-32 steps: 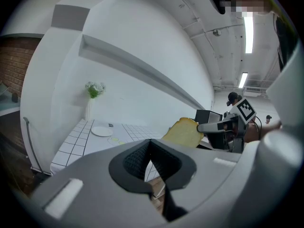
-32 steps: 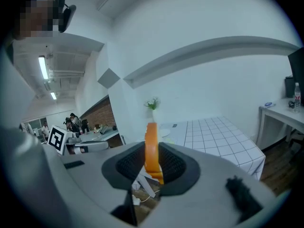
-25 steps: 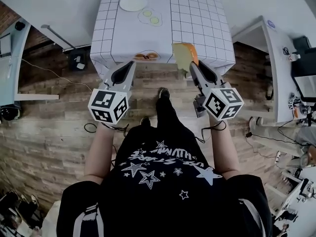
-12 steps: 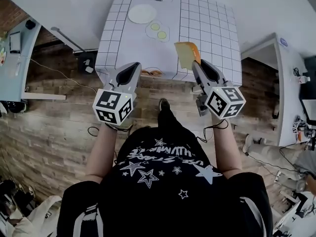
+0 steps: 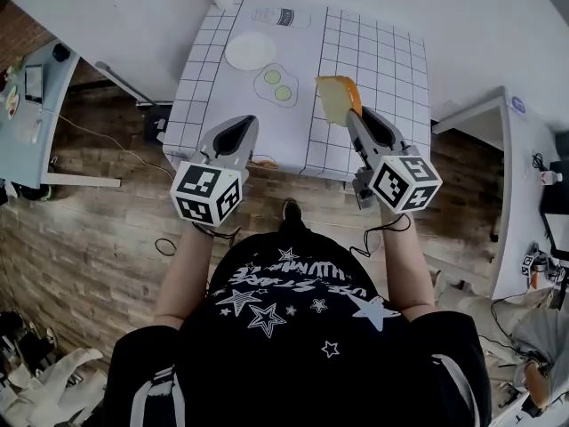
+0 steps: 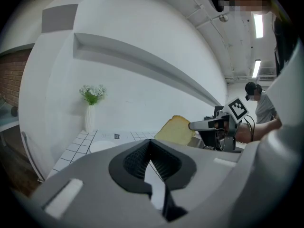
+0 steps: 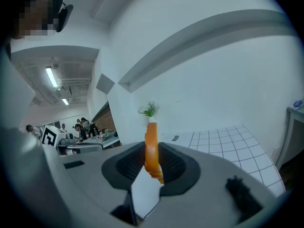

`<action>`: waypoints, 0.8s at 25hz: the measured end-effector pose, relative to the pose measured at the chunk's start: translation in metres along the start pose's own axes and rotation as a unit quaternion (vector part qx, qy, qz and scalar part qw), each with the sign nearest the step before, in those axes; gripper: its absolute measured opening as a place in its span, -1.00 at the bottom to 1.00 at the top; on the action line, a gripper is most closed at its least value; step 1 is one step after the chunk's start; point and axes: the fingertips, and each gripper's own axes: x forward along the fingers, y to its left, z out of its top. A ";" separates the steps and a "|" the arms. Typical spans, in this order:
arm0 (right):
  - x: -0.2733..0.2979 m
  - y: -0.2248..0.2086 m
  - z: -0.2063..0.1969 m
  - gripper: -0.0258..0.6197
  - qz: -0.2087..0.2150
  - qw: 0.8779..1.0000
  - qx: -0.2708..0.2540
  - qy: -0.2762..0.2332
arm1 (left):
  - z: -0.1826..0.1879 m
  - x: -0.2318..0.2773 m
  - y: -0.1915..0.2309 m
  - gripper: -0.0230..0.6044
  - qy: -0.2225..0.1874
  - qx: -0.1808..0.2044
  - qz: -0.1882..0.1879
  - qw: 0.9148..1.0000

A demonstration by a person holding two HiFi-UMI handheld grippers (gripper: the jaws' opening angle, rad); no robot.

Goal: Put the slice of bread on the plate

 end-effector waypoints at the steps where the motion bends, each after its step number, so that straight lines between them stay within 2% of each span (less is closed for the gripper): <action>1: 0.003 -0.005 0.002 -0.63 0.003 1.000 0.001 0.000 | 0.001 0.006 -0.001 -0.90 0.001 0.001 0.001 1.000; 11: 0.023 -0.054 0.008 -0.63 0.024 1.000 0.018 0.003 | 0.009 0.056 -0.007 -0.90 0.010 0.006 0.015 1.000; 20: 0.048 -0.058 -0.001 -0.63 0.046 0.998 0.024 0.025 | 0.007 0.058 0.014 -0.90 0.010 -0.012 0.051 0.999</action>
